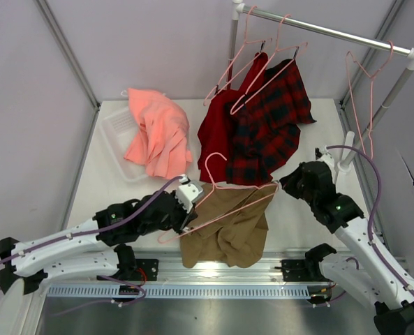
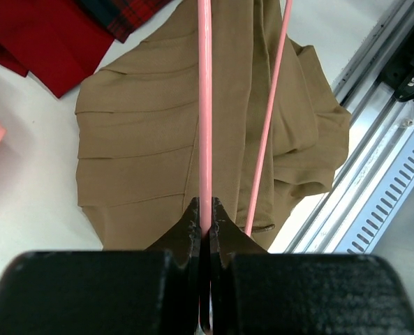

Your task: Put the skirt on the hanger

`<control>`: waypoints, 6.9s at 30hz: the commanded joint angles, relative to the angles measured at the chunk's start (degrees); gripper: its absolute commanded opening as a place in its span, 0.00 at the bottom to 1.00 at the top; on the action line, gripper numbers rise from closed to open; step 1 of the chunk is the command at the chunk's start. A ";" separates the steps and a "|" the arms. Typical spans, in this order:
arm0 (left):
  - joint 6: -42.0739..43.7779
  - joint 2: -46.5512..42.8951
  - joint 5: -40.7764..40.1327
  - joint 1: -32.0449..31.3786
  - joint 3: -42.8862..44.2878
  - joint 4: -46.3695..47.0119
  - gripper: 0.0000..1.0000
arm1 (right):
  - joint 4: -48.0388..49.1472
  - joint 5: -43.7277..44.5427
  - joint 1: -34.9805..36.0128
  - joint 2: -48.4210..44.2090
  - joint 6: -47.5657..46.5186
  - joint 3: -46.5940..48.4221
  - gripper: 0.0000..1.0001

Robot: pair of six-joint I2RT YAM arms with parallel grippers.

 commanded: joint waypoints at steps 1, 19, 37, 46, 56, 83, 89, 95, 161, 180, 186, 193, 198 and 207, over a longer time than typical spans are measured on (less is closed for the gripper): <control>-1.79 0.49 -2.52 -1.83 -0.03 2.49 0.00 | -0.88 -0.70 -2.24 0.81 6.52 4.33 0.00; -3.11 -5.13 -13.08 -2.98 2.35 -3.93 0.00 | -1.06 -11.35 -10.51 -2.44 9.61 1.70 0.00; -2.58 -4.96 -5.08 -3.07 -0.47 0.55 0.00 | 4.74 -22.68 -18.50 -0.77 17.07 -1.02 0.00; -2.67 -1.79 -5.69 -3.95 -0.03 2.48 0.00 | 5.80 -26.55 -19.21 -0.51 24.81 -0.49 0.00; -2.93 0.59 -11.31 -6.06 1.11 2.75 0.00 | 3.69 -26.91 -19.30 -0.95 24.82 -0.05 0.00; -3.37 -5.48 -12.90 -6.06 -0.29 -1.03 0.00 | 0.08 -22.42 -20.44 -3.50 23.67 -1.28 0.00; -3.02 -5.14 -11.50 -6.06 -0.29 -0.85 0.00 | 0.17 -21.46 -20.62 -3.41 23.31 -1.46 0.00; -2.49 -4.61 -9.56 -6.15 -0.64 -0.06 0.00 | 0.00 -21.46 -21.23 -3.67 23.23 -1.46 0.00; -2.31 6.30 -27.04 -14.67 3.14 6.97 0.00 | -6.77 -26.56 -21.23 -4.38 43.18 -0.14 0.00; -3.46 7.09 -28.62 -15.46 3.31 6.54 0.00 | -3.71 -23.13 -16.84 -4.02 41.71 -0.06 0.00; -4.95 4.20 -27.77 -15.99 2.00 1.08 0.00 | -2.64 -28.56 -19.21 1.76 20.39 5.83 0.00; -5.39 -0.03 -25.21 -17.75 -0.03 2.84 0.00 | -11.68 -27.88 -19.47 9.94 -5.40 14.44 0.00; -4.43 1.19 -22.57 -18.36 -0.73 3.71 0.00 | -10.21 -30.06 -19.47 10.74 -17.20 15.24 0.00; -6.79 2.87 -28.10 -18.72 -0.47 1.61 0.00 | -11.59 -39.65 -19.47 7.93 -28.08 16.64 0.00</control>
